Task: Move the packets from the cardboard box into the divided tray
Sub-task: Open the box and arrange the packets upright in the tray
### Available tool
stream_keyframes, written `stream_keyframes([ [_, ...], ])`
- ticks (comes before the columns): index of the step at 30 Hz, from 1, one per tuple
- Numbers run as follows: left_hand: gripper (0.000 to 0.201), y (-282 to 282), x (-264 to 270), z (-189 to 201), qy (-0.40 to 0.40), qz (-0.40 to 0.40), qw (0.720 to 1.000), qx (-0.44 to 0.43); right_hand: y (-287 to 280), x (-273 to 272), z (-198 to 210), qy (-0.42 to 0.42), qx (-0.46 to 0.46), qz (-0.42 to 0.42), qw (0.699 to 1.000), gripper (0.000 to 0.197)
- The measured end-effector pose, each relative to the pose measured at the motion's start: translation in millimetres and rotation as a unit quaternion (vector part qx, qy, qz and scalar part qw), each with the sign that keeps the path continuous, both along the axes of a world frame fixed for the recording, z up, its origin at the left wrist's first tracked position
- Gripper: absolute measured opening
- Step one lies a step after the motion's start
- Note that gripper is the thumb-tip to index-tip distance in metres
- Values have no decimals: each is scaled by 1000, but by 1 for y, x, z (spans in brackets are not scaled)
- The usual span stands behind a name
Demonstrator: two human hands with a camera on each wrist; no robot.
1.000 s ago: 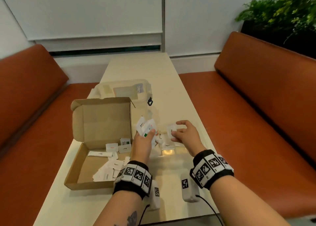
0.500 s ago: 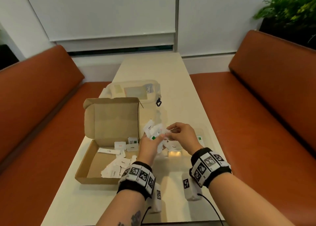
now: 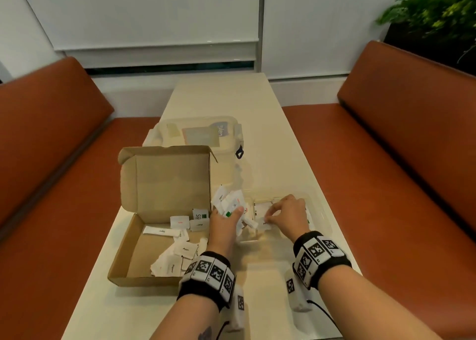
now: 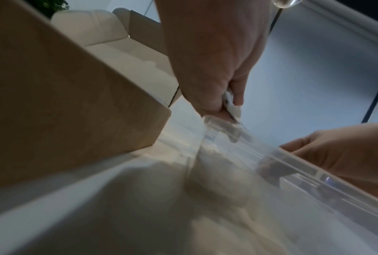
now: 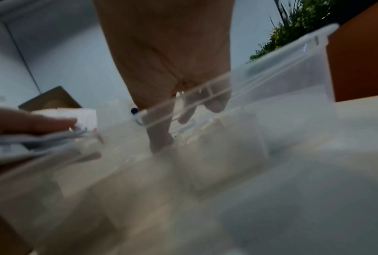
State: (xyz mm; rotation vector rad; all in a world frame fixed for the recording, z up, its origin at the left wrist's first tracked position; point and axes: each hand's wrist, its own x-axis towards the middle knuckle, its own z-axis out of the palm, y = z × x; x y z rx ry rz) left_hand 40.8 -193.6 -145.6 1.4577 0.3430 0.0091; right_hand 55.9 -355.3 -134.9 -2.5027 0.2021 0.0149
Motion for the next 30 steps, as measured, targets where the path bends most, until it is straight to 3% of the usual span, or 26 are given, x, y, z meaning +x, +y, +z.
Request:
stream_keyframes([
  [7,19,1,1,-4,24,-6,1000,-8,8,0,-9,-15,-90,23,996,7],
  [10,20,0,1,-3,22,-6,1000,-14,9,-1,-11,-24,-104,44,993,13],
  [20,18,1,-1,0,16,-20,1000,-17,12,3,-13,-9,-138,59,989,7],
  [22,19,1,0,1,16,-16,1000,-19,14,3,-10,-38,-99,54,993,7],
  [25,22,-1,1,5,13,-6,999,-45,22,0,3,-58,77,60,994,11],
  [27,24,-2,3,9,22,13,997,-80,28,-3,14,-10,203,83,976,7],
  [30,39,-2,6,16,21,32,991,-126,34,-6,27,49,319,91,942,9],
])
